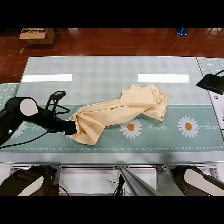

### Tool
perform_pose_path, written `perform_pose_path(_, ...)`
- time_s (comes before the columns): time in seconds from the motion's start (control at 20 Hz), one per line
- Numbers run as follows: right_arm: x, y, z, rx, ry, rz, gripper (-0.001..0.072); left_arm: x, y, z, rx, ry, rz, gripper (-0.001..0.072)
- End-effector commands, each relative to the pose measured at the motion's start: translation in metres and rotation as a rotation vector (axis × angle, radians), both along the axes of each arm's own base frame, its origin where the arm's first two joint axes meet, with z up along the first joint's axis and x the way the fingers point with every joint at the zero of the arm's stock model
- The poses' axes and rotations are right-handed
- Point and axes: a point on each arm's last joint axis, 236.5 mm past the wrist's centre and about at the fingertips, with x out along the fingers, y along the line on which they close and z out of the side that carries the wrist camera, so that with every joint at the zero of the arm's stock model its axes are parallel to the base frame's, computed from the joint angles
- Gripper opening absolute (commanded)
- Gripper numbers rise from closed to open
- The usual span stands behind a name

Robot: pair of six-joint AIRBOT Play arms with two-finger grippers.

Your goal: Fold the shirts.

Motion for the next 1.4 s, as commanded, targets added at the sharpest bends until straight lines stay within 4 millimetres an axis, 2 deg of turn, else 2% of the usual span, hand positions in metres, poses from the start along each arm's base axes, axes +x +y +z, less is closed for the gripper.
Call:
perform_pose_path(0.0, -0.014, 0.006, -0.024, 0.035, 0.052, 0.002, 0.0494, 0.01, -0.007, -0.024, -0.033, -0.035, 0.04, 0.068)
perform_pose_path(0.05, -0.014, 0.006, -0.025, 0.037, 0.055, 0.003, 0.0494, 0.019, -0.01, -0.026, -0.046, -0.068, 0.042, 0.0663)
perform_pose_path(0.1, -0.014, 0.006, -0.025, 0.037, 0.054, 0.002, 0.0493, 0.028, -0.012, -0.027, -0.054, -0.096, 0.048, 0.0556)
perform_pose_path(0.15, -0.014, 0.006, -0.025, 0.037, 0.055, 0.003, 0.0494, 0.035, -0.013, -0.03, -0.056, -0.116, 0.06, 0.0517)
perform_pose_path(0.2, -0.014, 0.006, -0.025, 0.038, 0.056, 0.003, 0.0493, 0.039, -0.013, -0.034, -0.056, -0.118, 0.068, 0.0491)
perform_pose_path(0.3, -0.016, 0.007, -0.025, 0.04, 0.061, 0.005, 0.0493, 0.035, -0.013, -0.046, -0.047, -0.079, 0.058, 0.0383)
perform_pose_path(0.35, -0.016, 0.007, -0.025, 0.041, 0.063, 0.006, 0.0493, 0.029, -0.015, -0.05, -0.052, -0.05, 0.028, 0.02)
perform_pose_path(0.4, -0.017, 0.008, -0.025, 0.042, 0.065, 0.007, 0.0493, 0.023, -0.015, -0.053, -0.054, -0.025, -0.002, 0.007)
perform_pose_path(0.45, -0.017, 0.008, -0.026, 0.043, 0.067, 0.008, 0.0493, 0.018, -0.015, -0.054, -0.052, -0.005, -0.016, 0.0021)
perform_pose_path(0.6, -0.015, 0.007, -0.026, 0.035, 0.059, 0.016, 0.0493, 0.015, -0.014, -0.051, -0.052, 0.0, -0.028, 0.002)
perform_pose_path(0.7, -0.009, 0.016, -0.029, 0.09, 0.055, 0.015, 0.0494, 0.017, -0.013, -0.045, -0.057, -0.013, -0.025, 0.002)
perform_pose_path(0.75, -0.006, 0.025, -0.033, 0.139, 0.057, 0.021, 0.0495, 0.019, -0.013, -0.041, -0.056, -0.023, -0.029, 0.002)
perform_pose_path(0.85, 0.004, 0.049, -0.041, 0.274, 0.055, 0.048, 0.0547, 0.026, -0.012, -0.029, -0.063, -0.052, -0.027, 0.002)
perform_pose_path(1.0, 0.018, 0.077, -0.055, 0.424, 0.068, 0.058, 0.0547, 0.041, -0.011, -0.009, -0.076, -0.114, -0.015, 0.002)
perform_pose_path(1.2, 0.023, 0.122, -0.082, 0.426, 0.129, 0.166, 0.0546, 0.052, -0.013, 0.003, -0.084, -0.153, -0.015, 0.002)
perform_pose_path(1.35, 0.023, 0.151, -0.104, 0.428, 0.18, 0.21, 0.0542, 0.052, -0.013, 0.004, -0.084, -0.152, -0.016, 0.002)
